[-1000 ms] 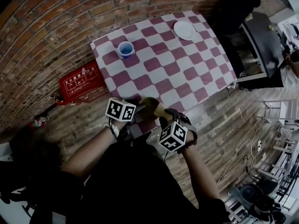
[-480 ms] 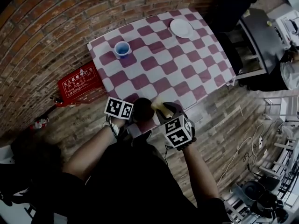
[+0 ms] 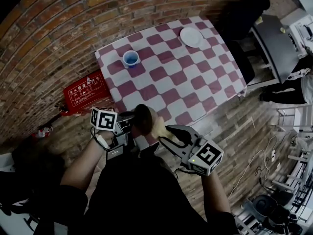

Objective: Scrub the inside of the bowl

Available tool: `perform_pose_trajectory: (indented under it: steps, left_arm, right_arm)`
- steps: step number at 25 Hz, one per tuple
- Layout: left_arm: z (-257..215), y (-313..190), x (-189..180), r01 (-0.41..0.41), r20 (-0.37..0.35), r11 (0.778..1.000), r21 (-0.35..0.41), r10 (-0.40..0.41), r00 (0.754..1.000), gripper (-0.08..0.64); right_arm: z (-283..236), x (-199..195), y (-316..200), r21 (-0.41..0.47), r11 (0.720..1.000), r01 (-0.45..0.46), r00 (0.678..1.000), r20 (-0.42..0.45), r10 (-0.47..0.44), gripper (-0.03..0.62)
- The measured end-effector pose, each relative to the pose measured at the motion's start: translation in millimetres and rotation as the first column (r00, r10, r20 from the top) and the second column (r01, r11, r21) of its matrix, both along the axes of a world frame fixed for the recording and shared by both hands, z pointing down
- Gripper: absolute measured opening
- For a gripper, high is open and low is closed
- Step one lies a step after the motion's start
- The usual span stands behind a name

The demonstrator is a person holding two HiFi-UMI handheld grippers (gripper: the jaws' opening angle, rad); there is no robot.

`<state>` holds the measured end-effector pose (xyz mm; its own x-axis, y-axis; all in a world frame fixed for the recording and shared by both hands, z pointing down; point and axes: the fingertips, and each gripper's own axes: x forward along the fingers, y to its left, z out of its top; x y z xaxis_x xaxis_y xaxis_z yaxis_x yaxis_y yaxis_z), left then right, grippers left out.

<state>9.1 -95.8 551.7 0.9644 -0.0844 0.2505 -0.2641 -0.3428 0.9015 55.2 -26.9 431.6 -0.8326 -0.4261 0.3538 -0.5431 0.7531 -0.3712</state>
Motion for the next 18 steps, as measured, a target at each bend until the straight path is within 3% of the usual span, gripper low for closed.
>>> perform_pose_trajectory:
  steps: [3,5,8,10,13,15,16,18]
  left_arm:
    - [-29.3,11.1,5.0,-0.117,-0.038,0.989,0.095,0.121,0.992,0.025]
    - [-49.4,21.1,10.5,-0.219,-0.037,0.956,0.196,0.230,0.972,0.025]
    - [-83.2,37.1,18.0,-0.346,-0.042,0.874,0.342,0.382,0.923,0.025]
    - [-103.5,47.8,21.3,-0.410,-0.030,0.808,0.423,0.465,0.885,0.025]
    - [-113.0,64.9,24.5,-0.526,0.083,0.678,0.513,0.571,0.817,0.025]
    - [-110.5,76.6,26.5,-0.594,0.162,0.598,0.538,0.618,0.769,0.025]
    - [-110.0,81.4,27.5,-0.614,0.180,0.574,0.542,0.634,0.752,0.025]
    - [-111.5,87.0,29.9,-0.621,0.168,0.565,0.543,0.652,0.739,0.025]
  right_arm:
    - [-33.3,-5.7,-7.8,0.105,0.994,0.024,1.000,0.000,-0.024,0.155]
    - [-45.3,-0.4,-10.8,0.086,0.996,0.038,0.999,0.024,-0.040,0.154]
    - [-58.8,3.4,-14.9,-0.012,0.995,0.100,0.988,0.123,-0.097,0.154]
    - [-62.2,0.8,-13.6,-0.091,0.977,0.190,0.966,0.193,-0.170,0.153]
    - [-53.2,-5.8,-4.5,-0.200,0.914,0.352,0.921,0.247,-0.300,0.154]
    - [-41.1,-8.5,-1.9,-0.262,0.875,0.407,0.903,0.261,-0.342,0.153]
    - [-36.3,-9.6,-2.7,-0.286,0.863,0.417,0.899,0.272,-0.344,0.153]
    - [-31.6,-10.7,-6.8,-0.314,0.853,0.417,0.895,0.304,-0.326,0.154]
